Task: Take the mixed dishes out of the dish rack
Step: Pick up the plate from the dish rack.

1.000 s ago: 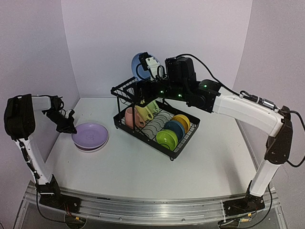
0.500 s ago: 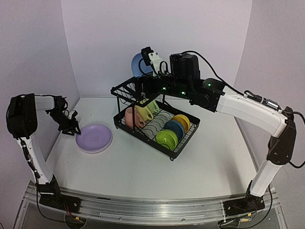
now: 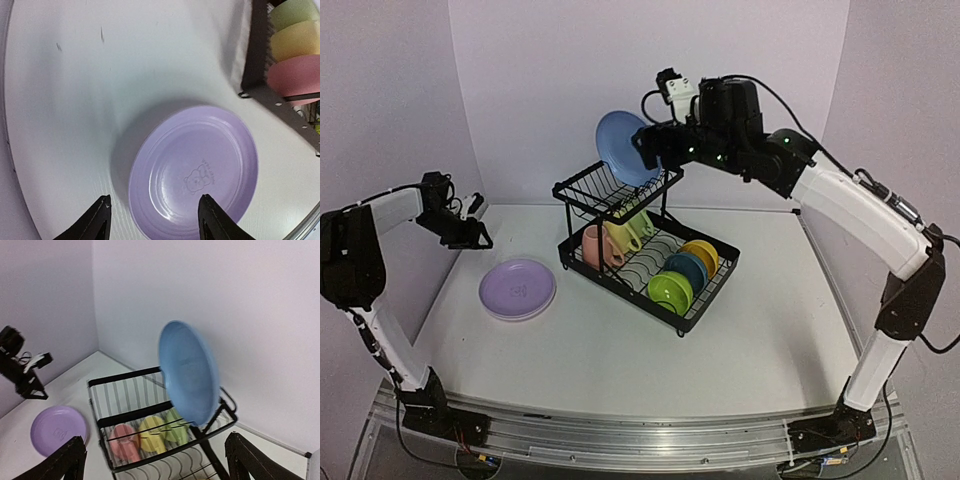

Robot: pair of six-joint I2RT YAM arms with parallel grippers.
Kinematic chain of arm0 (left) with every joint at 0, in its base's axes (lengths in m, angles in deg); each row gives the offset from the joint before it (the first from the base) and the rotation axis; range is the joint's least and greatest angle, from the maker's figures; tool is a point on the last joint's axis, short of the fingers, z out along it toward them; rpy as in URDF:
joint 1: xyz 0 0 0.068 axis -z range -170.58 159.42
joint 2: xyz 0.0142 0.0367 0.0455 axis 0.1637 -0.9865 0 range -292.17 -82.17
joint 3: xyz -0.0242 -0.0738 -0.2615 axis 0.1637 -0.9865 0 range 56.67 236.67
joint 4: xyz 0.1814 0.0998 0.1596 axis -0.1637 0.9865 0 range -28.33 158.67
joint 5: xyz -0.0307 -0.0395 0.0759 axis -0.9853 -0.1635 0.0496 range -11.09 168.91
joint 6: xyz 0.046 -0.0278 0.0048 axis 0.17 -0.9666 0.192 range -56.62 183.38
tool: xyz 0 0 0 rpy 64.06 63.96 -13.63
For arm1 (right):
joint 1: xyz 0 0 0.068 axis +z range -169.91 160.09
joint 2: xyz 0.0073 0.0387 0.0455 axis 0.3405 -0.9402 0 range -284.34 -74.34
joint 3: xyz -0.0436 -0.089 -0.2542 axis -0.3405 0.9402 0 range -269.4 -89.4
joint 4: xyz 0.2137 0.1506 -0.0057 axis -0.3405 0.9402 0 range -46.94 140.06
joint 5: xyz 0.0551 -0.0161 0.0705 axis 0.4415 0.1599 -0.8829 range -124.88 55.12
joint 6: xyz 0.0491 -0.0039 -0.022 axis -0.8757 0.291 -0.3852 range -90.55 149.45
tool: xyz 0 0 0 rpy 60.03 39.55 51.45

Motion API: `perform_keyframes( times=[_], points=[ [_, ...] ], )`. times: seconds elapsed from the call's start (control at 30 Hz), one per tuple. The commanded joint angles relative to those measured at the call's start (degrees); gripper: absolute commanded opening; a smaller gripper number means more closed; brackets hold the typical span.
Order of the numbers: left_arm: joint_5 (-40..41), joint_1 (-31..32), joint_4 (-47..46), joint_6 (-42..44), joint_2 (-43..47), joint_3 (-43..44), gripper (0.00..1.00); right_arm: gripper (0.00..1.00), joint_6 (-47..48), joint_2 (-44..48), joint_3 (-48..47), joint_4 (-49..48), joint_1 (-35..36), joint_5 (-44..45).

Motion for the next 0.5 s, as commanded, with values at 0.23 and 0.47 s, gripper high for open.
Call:
perform_keyframes(
  times=[0.23, 0.47],
  points=[
    [-9.56, 1.8, -4.66, 6.36, 11.2, 5.1, 0.76, 0.98, 4.89, -14.99, -20.86, 7.27, -12.19, -13.68],
    [-11.01, 3.28, -3.7, 6.5, 12.04, 6.23, 0.81, 0.95, 6.91, -24.58, -30.34, 5.32, -14.23, -12.99]
  ],
)
